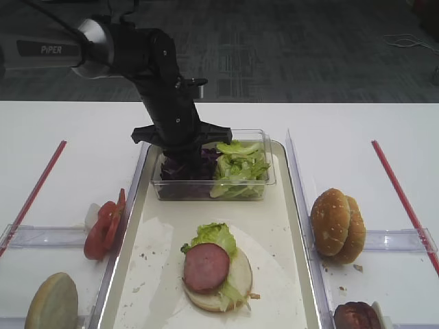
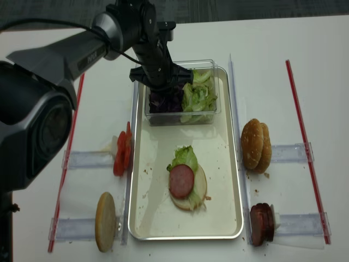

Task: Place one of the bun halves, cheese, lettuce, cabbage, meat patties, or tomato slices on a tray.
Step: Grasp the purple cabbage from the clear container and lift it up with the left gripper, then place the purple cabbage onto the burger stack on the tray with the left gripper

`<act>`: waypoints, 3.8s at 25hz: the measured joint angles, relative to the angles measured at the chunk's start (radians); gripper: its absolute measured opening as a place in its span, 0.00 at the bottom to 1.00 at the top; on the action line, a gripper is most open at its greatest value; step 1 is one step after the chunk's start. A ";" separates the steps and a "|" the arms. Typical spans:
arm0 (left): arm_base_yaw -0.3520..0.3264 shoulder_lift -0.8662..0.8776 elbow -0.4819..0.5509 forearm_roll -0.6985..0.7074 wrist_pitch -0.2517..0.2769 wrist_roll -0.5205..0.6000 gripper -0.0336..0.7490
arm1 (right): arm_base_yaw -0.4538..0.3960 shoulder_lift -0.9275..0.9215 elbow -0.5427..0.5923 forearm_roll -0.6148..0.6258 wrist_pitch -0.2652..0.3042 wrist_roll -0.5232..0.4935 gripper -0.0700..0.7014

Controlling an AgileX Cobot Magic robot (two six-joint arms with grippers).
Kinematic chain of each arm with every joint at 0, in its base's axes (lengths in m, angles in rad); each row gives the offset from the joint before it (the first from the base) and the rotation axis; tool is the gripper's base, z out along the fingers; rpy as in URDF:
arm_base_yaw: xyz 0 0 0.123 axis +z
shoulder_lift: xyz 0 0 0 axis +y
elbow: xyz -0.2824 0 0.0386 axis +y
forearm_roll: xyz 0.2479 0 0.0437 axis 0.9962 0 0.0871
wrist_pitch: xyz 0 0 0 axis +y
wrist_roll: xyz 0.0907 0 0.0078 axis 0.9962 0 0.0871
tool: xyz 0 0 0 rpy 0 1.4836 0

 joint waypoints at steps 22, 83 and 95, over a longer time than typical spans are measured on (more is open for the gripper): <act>0.000 0.010 -0.206 0.026 0.264 0.002 0.14 | 0.000 0.000 0.000 0.000 0.000 0.002 0.59; -0.214 -0.362 0.064 0.029 0.294 0.029 0.14 | 0.000 0.000 0.000 0.000 0.000 0.000 0.59; -0.274 -0.409 0.274 0.055 0.283 0.030 0.14 | 0.000 0.000 0.000 0.000 0.000 0.000 0.59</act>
